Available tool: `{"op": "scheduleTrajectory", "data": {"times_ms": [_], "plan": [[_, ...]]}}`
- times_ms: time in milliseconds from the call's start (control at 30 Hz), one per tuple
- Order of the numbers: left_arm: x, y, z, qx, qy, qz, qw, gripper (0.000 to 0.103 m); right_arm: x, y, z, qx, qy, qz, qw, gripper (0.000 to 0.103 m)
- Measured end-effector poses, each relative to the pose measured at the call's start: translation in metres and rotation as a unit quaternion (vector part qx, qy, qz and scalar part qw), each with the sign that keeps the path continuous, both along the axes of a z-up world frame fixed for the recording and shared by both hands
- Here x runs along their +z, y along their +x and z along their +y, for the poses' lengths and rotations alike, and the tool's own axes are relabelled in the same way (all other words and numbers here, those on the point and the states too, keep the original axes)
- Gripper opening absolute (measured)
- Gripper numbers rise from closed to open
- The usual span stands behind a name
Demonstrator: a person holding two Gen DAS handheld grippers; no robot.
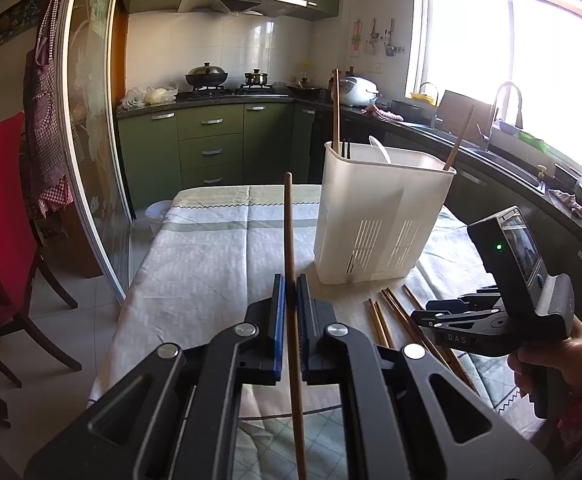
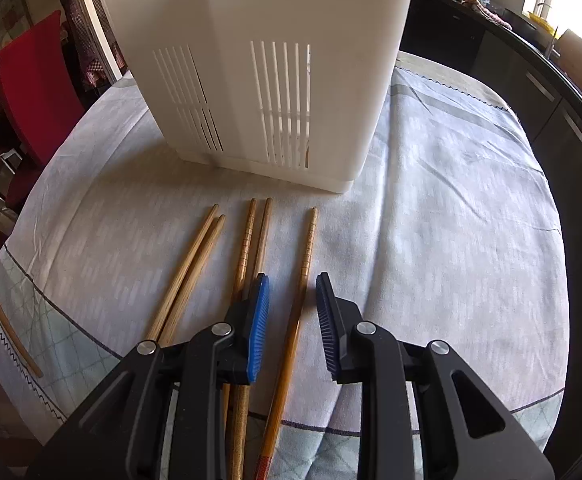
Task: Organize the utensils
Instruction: 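Lower the right gripper onto a wooden chopstick while the left gripper holds its chopstick raised, then lower both held chopsticks upright into the white caddy and open both grippers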
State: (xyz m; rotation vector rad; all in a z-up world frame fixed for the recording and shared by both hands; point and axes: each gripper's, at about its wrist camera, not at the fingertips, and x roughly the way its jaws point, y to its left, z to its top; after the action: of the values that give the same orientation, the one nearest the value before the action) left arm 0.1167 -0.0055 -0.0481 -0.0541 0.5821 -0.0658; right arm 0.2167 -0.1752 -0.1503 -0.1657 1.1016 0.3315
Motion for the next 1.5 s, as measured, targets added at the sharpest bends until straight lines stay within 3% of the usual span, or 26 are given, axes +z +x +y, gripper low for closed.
{"op": "scheduleTrajectory", "data": {"times_ms": [67,300,667,900,1500], "plan": [[0.000,0.000,0.000,0.000,0.000,0.000,1.0000,0.006,-0.002,0.001,0.000,0.005,0.003,-0.001,1.000,0.008],[0.001,-0.001,0.002,-0.002,0.002,0.000,1.0000,0.006,0.007,0.002,-0.008,-0.003,0.038,-0.009,0.999,0.007],[0.012,-0.007,0.001,-0.002,0.002,-0.011,0.9999,0.006,0.092,-0.053,-0.043,-0.002,0.120,-0.116,0.986,0.007],[0.023,-0.014,-0.008,-0.009,0.009,-0.022,0.9997,0.005,0.123,-0.092,-0.055,0.008,0.138,-0.154,0.978,0.007],[0.038,-0.024,-0.020,-0.021,0.023,-0.040,0.9987,0.005,0.135,-0.107,-0.075,0.006,0.158,-0.174,0.972,0.007]]}}
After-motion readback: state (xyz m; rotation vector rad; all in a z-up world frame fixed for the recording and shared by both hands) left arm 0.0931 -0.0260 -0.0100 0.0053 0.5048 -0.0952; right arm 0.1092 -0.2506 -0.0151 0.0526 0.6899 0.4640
